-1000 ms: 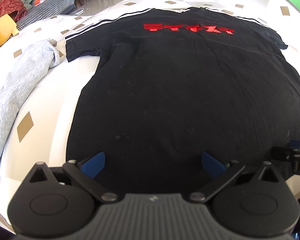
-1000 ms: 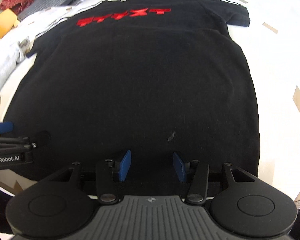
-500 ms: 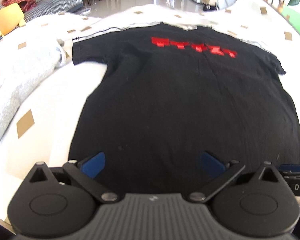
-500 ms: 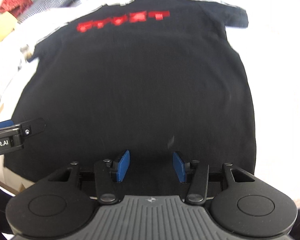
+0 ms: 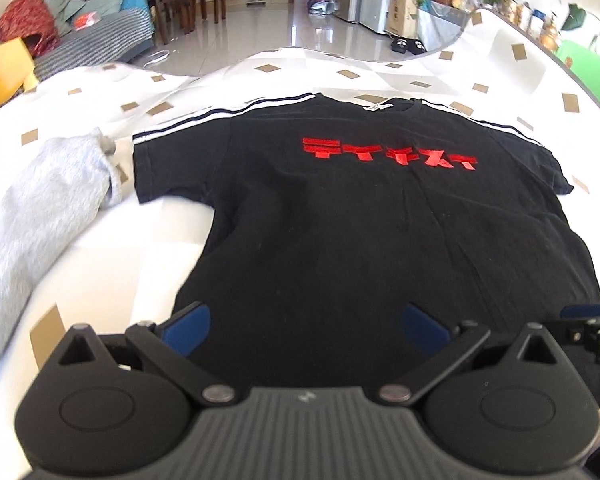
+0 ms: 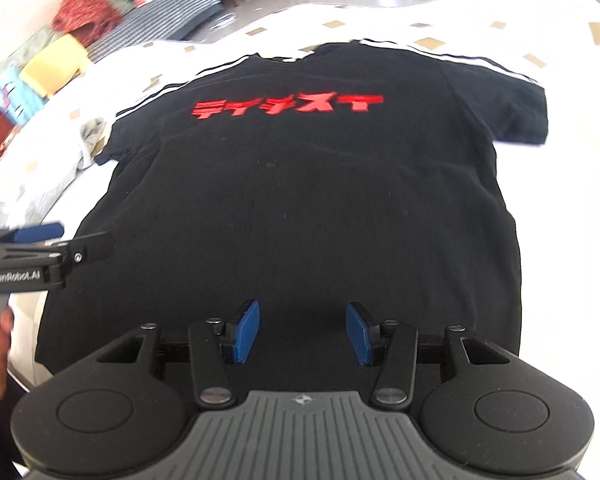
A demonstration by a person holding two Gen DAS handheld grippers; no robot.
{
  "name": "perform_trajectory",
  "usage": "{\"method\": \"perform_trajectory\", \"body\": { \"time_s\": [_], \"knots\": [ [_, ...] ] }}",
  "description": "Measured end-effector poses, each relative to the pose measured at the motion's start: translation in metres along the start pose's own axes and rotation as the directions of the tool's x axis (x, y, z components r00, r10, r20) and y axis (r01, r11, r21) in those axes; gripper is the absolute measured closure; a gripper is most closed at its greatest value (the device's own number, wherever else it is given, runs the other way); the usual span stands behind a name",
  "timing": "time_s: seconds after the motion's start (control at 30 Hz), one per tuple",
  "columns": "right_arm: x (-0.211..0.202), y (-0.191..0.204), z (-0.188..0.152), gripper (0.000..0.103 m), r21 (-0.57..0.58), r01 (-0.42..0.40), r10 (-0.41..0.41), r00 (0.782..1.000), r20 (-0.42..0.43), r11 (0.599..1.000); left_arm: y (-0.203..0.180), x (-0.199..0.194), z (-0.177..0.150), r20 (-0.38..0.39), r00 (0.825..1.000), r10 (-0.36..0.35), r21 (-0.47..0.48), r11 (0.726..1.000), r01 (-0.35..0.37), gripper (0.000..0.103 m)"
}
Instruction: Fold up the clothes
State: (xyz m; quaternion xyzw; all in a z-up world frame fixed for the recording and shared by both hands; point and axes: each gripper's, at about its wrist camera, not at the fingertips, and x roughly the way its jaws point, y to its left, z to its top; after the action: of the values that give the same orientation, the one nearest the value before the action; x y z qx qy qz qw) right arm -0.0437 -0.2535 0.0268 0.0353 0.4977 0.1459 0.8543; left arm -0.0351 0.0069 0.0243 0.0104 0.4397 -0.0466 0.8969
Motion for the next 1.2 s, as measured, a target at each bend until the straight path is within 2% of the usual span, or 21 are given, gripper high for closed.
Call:
{"method": "perform_trajectory", "body": {
  "time_s": [0.17,0.33,0.5,0.7,1.0,1.2],
  "knots": [
    [0.005,-0.016,0.017,0.057,-0.025,-0.045,0.045,0.999,0.011,0.999,0.004,0.01,0.013,-0.017,0.999,-0.033,0.056,0.998,0.034,0.0],
    [0.002,-0.04,0.032,0.056,-0.006,-0.031,0.031,0.998,0.046,1.0,0.01,0.019,0.024,-0.046,0.995,-0.084,0.113,0.99,0.088,0.0],
    [0.004,-0.062,0.055,0.056,0.0,-0.027,0.027,0.997,0.069,1.0,0.017,0.03,0.036,-0.073,0.992,-0.104,0.175,0.978,0.115,0.0],
    [0.016,-0.078,0.078,0.056,-0.003,-0.033,0.033,0.997,0.073,0.999,0.033,0.036,0.044,-0.077,0.982,-0.173,0.123,0.976,0.181,0.0],
    [0.036,-0.086,0.099,0.056,-0.001,-0.049,0.049,0.998,0.046,0.999,0.042,0.048,0.058,-0.044,0.976,-0.214,0.089,0.972,0.217,0.0],
    [0.048,-0.088,0.106,0.056,-0.009,-0.085,0.085,0.996,0.024,0.996,0.037,0.063,0.066,-0.046,0.966,-0.253,0.112,0.96,0.257,0.0]
  ]
}}
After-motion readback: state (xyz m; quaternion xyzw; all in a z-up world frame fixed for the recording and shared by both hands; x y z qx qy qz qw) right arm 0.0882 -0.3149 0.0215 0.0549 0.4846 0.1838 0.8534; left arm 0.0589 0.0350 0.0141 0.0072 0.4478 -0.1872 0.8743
